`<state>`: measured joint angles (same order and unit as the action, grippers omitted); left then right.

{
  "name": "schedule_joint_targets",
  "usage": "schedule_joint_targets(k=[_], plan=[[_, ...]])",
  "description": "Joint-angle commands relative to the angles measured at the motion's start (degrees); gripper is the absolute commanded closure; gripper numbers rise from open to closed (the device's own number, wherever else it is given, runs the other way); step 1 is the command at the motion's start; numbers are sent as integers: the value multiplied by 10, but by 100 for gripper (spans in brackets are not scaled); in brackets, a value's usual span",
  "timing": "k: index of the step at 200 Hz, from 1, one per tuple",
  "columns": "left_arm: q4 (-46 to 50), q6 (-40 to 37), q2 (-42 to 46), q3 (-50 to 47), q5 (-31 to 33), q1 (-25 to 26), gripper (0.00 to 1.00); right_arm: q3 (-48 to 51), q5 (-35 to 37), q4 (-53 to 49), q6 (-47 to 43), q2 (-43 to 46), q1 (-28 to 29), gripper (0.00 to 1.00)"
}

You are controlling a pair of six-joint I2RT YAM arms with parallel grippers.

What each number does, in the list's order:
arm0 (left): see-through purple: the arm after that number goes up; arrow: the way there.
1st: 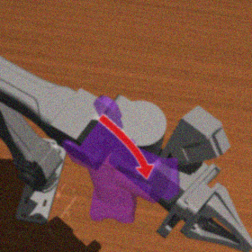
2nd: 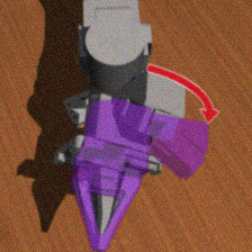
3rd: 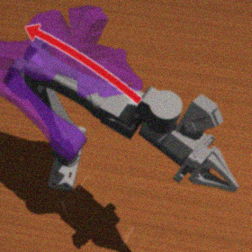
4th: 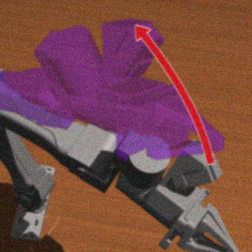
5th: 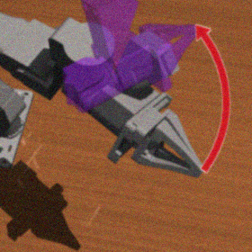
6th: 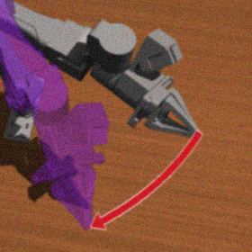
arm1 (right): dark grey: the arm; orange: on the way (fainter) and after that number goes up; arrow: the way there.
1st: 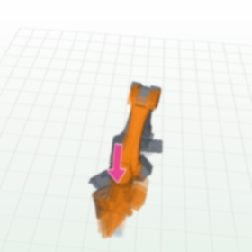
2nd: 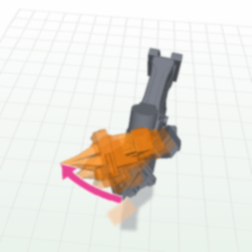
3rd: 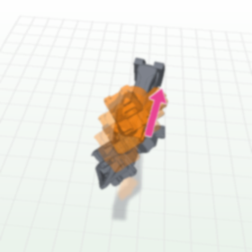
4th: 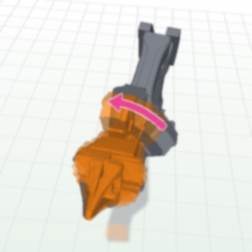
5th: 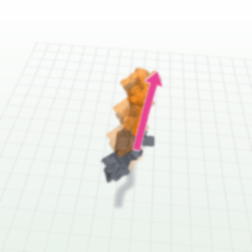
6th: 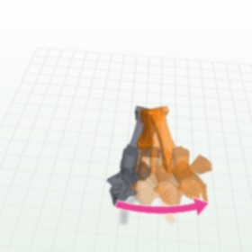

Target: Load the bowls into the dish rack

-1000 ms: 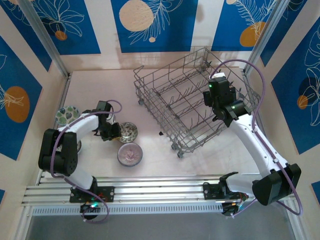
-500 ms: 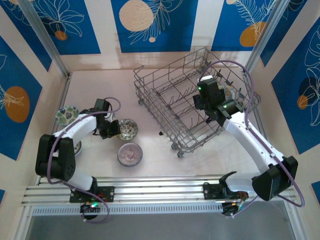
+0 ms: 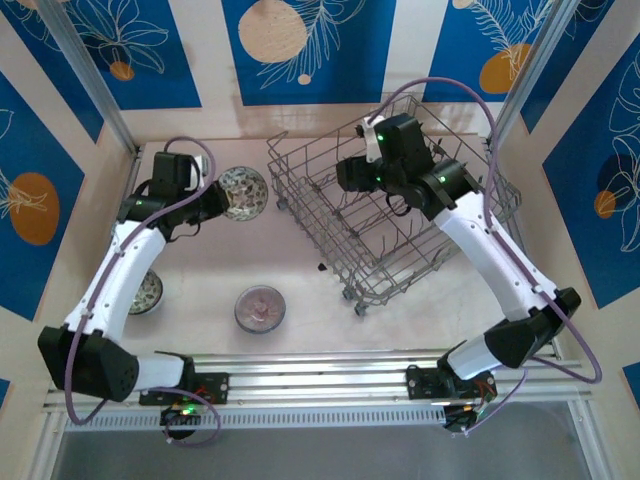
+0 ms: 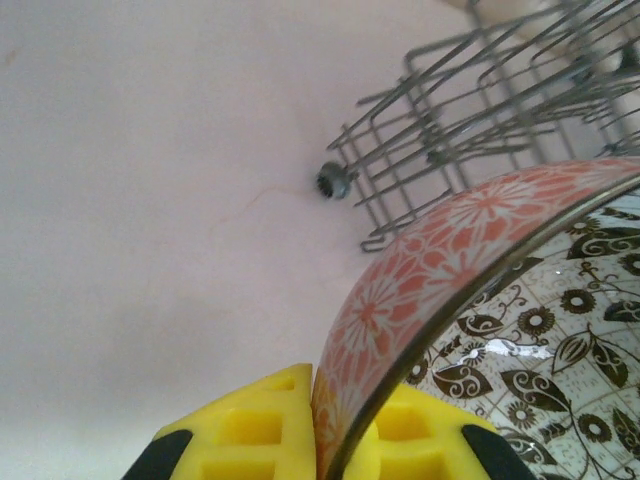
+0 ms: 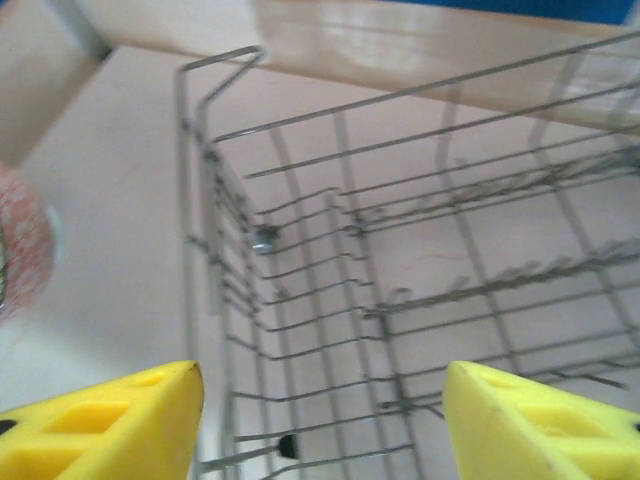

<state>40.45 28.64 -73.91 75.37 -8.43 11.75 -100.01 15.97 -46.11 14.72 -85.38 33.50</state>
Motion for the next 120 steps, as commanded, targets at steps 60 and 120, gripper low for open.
schedule_joint_targets(k=[60, 120], plan=[[40, 6, 45, 72, 60, 88, 100, -28, -224, 83, 60, -44, 70, 50], [46, 6, 48, 89, 69, 113, 100, -41, -183, 83, 74, -81, 89, 56]])
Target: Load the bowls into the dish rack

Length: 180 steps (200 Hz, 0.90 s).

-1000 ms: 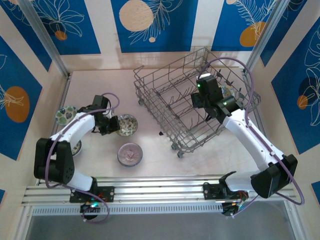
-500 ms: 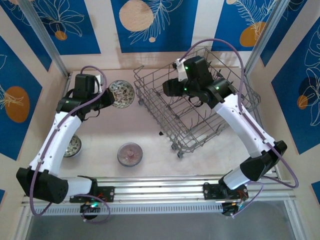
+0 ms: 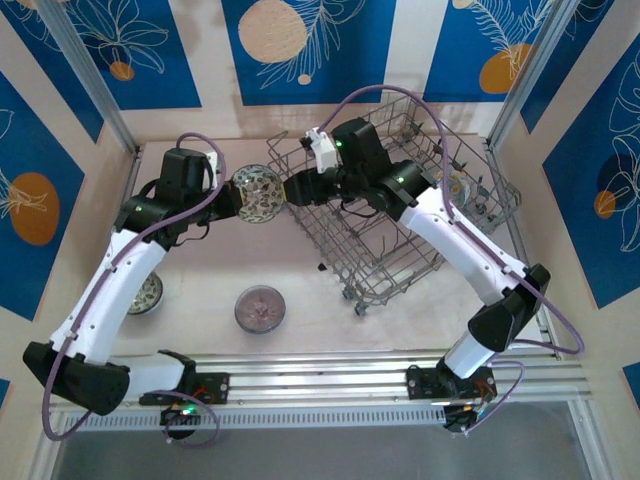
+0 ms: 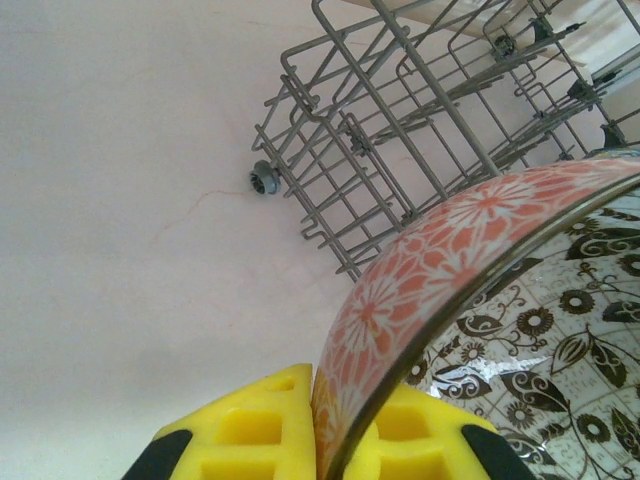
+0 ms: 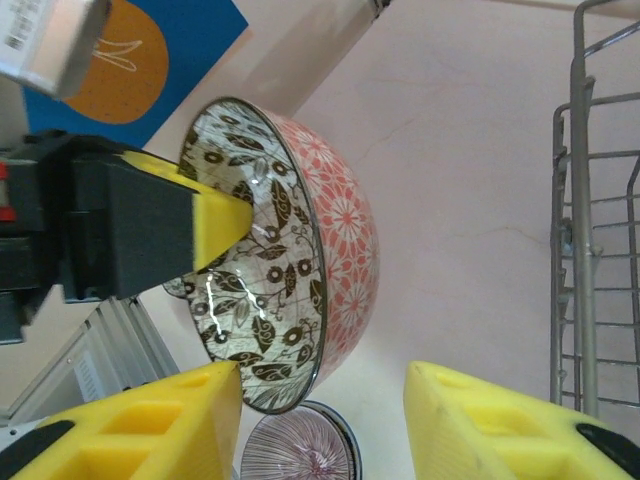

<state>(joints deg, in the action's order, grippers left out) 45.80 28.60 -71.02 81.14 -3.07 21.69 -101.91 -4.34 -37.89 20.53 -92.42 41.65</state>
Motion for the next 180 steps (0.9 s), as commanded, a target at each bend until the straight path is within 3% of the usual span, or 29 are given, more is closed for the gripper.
schedule_joint_targets(k=[1, 97, 122, 147, 180], plan=[[-7, 6, 19, 31, 15, 14, 100, -22, 21, 0, 16, -11, 8, 57], [-12, 8, 20, 38, 50, 41, 100, -38, 74, -9, 31, -35, 17, 73], [-15, 9, 16, 41, 53, 47, 100, -44, 83, -16, 26, -41, 22, 83], [-15, 11, 13, 43, 51, 52, 100, -49, 91, -23, 16, -45, 26, 84], [-13, 11, 2, 45, 37, 54, 100, -52, 117, -30, 8, -49, 31, 97]])
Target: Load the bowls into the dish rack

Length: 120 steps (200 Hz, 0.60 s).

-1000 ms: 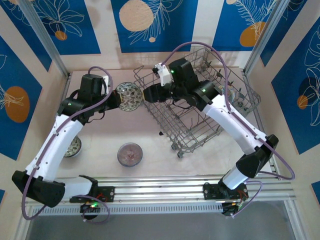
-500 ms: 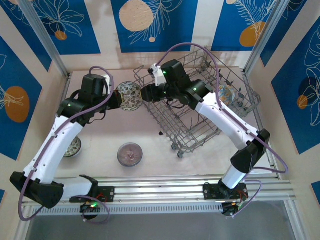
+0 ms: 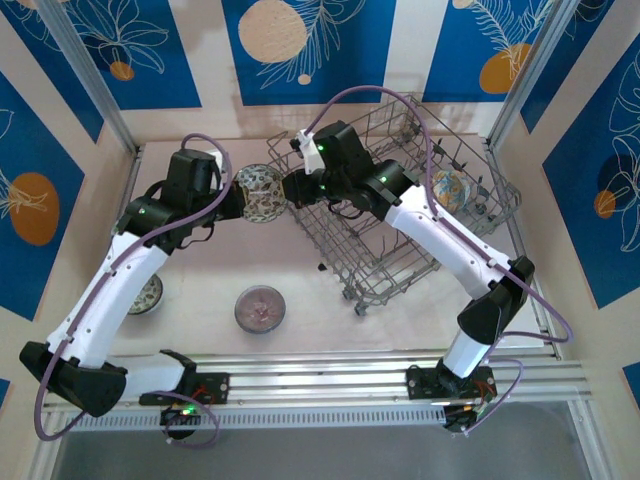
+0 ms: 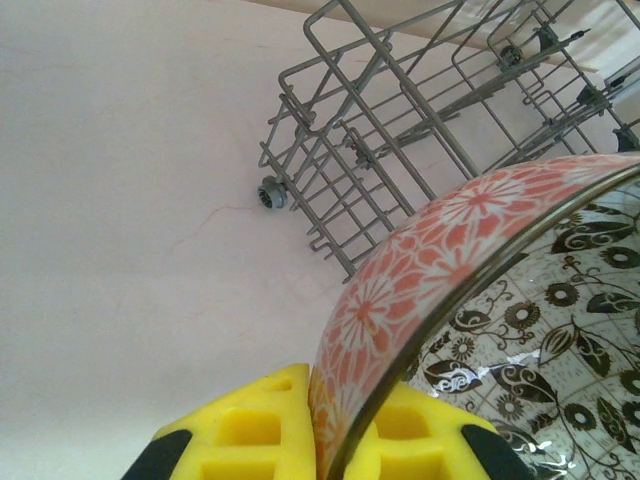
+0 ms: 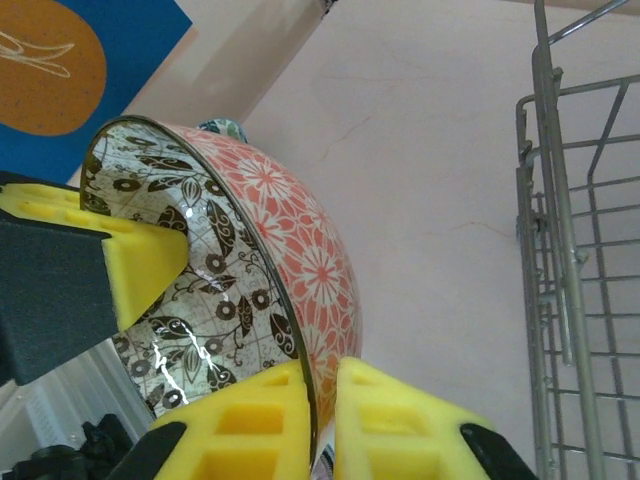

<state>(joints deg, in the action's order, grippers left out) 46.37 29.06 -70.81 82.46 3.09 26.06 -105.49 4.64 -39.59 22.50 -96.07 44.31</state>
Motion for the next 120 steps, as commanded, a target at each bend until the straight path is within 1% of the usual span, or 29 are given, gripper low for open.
schedule_joint_targets(k=[1, 9, 24, 50, 82, 102, 120], plan=[[-19, 6, -1, 32, -25, 11, 100, -16, 28, -13, -12, -12, 5, 97], [-16, 7, -3, 32, -28, 12, 100, -16, 35, -15, -15, -11, 7, 100], [-14, 7, -6, 32, -33, 14, 100, -17, 49, -20, -18, -10, 8, 100], [-15, 7, -12, 33, -53, 17, 91, -10, 64, -13, -17, -4, 10, 100], [-8, 4, -11, 37, -53, 17, 85, -3, 86, 1, -11, 3, 9, 100], [-7, 1, -8, 39, -51, 18, 77, 7, 89, 16, -2, 11, 5, 100], [-6, 0, -8, 42, -50, 18, 66, 11, 92, 22, 2, 15, 0, 100]])
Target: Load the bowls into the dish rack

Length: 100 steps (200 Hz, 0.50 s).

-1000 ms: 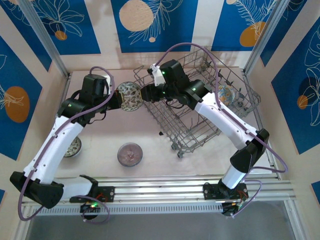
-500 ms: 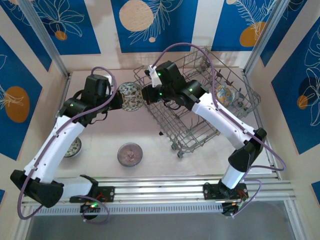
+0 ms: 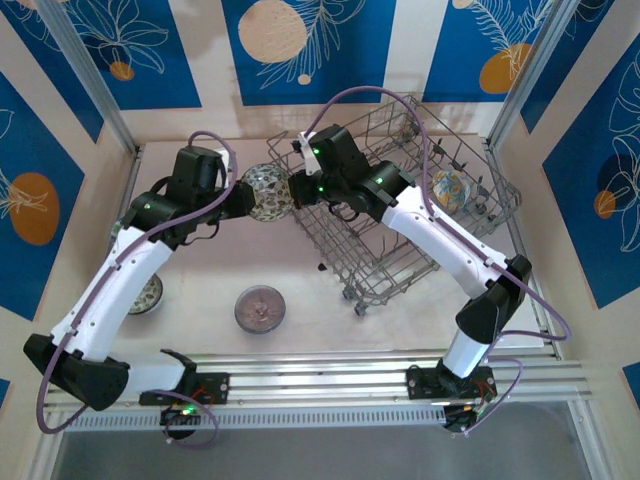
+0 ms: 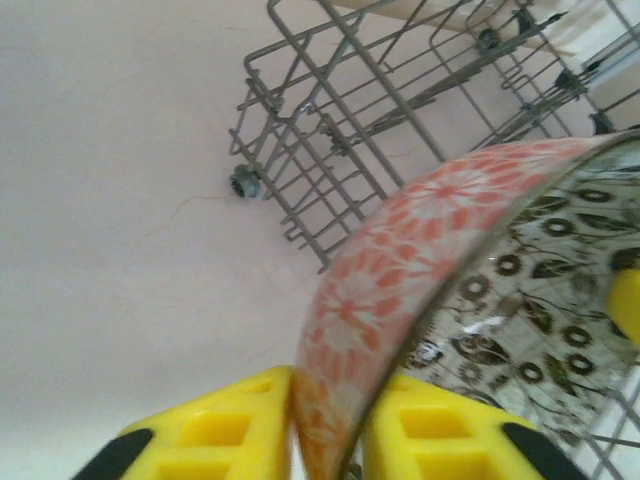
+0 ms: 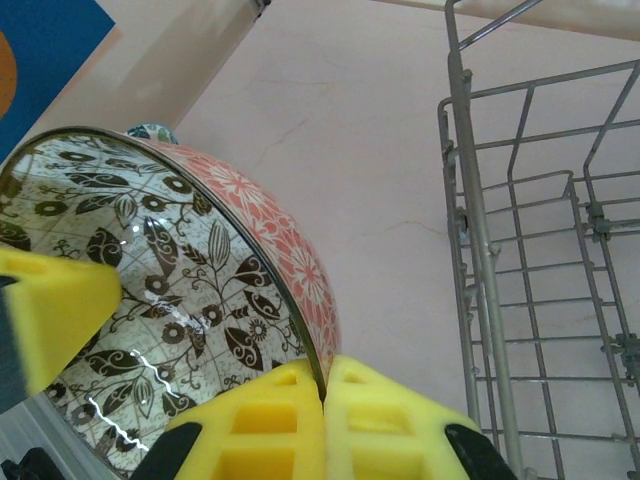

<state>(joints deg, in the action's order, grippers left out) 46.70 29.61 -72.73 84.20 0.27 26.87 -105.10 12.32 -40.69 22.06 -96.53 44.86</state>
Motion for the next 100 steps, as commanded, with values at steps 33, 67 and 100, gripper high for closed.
schedule_joint_targets(k=[33, 67, 100], plan=[[-10, -8, 16, 32, -14, 9, 47, 7, 25, 36, 11, 25, -11, 100], [-4, -14, 23, 41, 3, 9, 32, 18, 29, 54, 26, 41, -28, 100], [1, -26, 38, 38, 31, 7, 25, 30, 24, 87, 45, 71, -60, 100]])
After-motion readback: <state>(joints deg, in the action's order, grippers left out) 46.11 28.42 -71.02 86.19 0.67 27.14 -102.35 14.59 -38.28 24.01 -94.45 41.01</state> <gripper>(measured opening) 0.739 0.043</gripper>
